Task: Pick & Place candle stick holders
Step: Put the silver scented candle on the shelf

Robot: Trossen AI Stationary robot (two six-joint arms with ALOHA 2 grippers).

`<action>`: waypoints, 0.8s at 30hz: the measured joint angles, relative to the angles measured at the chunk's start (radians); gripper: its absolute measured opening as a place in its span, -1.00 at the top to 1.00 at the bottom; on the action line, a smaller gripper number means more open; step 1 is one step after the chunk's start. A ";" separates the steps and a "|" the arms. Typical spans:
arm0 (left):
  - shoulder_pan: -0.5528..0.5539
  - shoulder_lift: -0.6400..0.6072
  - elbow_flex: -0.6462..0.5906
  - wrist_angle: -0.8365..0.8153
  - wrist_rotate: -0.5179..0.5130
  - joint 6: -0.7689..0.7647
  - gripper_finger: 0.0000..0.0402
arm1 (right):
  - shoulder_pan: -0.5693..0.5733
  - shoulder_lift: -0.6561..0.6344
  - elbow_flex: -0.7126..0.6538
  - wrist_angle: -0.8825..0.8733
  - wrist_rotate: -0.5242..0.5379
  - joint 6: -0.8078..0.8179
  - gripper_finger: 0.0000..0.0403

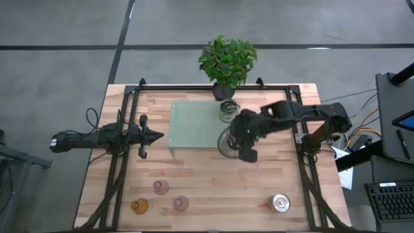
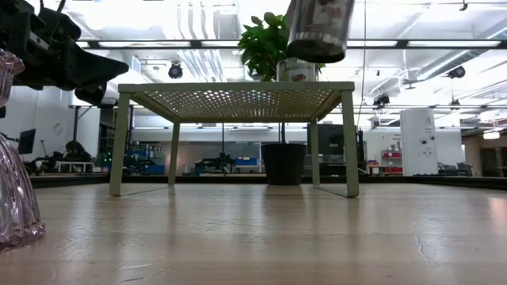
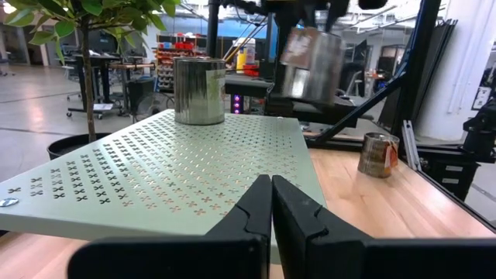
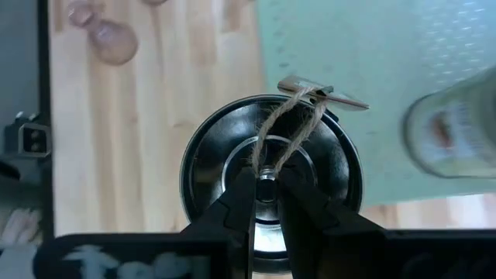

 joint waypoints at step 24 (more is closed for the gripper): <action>0.000 0.000 0.000 0.000 0.000 0.000 0.95 | -0.158 0.083 -0.025 0.022 -0.002 -0.086 0.81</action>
